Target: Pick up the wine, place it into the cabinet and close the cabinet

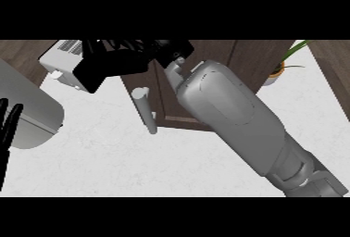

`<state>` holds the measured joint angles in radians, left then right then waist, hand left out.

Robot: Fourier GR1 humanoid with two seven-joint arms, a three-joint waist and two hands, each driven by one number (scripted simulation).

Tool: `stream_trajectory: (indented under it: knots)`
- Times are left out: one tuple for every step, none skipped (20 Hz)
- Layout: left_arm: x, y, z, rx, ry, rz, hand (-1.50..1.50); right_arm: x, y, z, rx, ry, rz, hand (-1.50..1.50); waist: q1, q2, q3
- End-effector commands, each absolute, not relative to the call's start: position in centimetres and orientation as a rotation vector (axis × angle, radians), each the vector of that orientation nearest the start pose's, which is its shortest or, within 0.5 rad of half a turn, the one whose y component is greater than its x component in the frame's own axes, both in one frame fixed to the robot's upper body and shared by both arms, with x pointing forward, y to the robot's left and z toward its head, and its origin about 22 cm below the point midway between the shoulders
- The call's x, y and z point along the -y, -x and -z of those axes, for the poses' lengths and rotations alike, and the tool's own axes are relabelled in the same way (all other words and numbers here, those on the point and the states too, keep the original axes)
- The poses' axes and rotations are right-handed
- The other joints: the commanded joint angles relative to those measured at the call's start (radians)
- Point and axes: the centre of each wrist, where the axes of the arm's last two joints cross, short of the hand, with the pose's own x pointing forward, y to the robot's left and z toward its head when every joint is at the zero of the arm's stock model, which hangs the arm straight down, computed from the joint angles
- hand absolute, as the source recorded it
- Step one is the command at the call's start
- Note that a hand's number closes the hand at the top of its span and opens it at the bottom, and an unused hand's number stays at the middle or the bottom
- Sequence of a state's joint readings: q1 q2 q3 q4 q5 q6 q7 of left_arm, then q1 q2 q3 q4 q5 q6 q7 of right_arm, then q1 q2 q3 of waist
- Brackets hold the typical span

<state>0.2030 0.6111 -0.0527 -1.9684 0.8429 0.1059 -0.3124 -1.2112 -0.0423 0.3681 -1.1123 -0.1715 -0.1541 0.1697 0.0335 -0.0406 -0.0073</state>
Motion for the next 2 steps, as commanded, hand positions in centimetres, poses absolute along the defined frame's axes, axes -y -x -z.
stream_trajectory:
  knots:
    - [-31.0, -19.4, -9.8, 1.953, 0.269, -0.192, -1.50, 5.0, -40.7, -23.9, 1.885, -0.100, -0.569, 1.50, -0.012, 0.055, 0.006]
    - [-30.9, -19.3, -10.1, 1.945, 0.269, -0.177, -1.50, 3.6, -40.5, -23.0, 1.878, -0.079, -0.584, 1.50, -0.001, 0.056, 0.006]
